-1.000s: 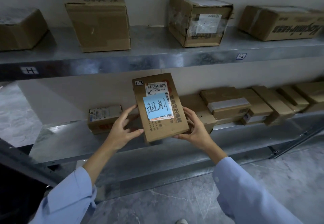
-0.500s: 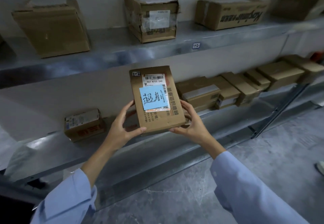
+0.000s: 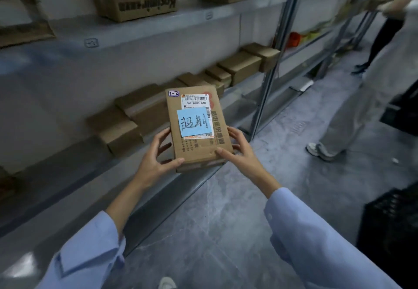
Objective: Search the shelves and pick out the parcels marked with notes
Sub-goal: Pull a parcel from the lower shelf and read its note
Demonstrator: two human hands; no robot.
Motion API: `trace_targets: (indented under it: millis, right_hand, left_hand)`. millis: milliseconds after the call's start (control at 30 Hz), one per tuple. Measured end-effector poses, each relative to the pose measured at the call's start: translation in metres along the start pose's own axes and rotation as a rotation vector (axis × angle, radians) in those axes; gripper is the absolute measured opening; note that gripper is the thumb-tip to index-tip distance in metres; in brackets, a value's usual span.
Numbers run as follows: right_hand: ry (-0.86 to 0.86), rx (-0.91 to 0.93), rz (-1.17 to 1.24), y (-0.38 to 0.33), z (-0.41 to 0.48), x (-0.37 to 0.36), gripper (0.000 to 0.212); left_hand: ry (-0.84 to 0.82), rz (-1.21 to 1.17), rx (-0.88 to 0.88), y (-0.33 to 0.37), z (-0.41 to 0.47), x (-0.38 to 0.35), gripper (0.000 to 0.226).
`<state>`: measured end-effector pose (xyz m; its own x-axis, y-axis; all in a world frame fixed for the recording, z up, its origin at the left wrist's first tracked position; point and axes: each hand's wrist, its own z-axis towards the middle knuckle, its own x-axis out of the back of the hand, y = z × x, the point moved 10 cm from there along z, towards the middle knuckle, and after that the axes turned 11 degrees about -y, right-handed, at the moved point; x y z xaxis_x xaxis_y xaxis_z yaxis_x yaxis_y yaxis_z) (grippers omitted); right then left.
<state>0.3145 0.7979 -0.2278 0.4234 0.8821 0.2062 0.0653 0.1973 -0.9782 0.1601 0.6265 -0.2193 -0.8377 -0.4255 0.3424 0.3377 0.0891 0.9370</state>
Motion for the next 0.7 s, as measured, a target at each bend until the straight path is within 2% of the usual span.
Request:
trace_targets:
  millis: [167,267,400,467,533,700]
  right_hand:
    - [0.196,-0.084,-0.009,0.036,-0.087,0.108,0.07]
    - [0.332,-0.134,-0.016,0.062,-0.141,0.171,0.065]
    - [0.462,-0.2,0.028,0.092,-0.207,0.234,0.06]
    - [0.527,-0.23,0.059,0.106,-0.238,0.265,0.067]
    - [0.599,-0.276,0.083,0.121,-0.267,0.296,0.078]
    - [0.69,-0.355,0.175,0.16,-0.324,0.371,0.063]
  left_hand:
    - [-0.16,-0.068,-0.038,0.024,0.043,-0.133,0.087]
    - [-0.265,-0.071,-0.073,0.043,0.069,-0.211,0.084]
    - [-0.382,-0.099,-0.091,0.067,0.094,-0.304,0.093]
    - [-0.455,-0.108,-0.111,0.079,0.107,-0.353,0.098]
    - [-0.525,-0.126,-0.128,0.091,0.12,-0.399,0.09]
    - [-0.668,-0.148,-0.127,0.104,0.157,-0.507,0.086]
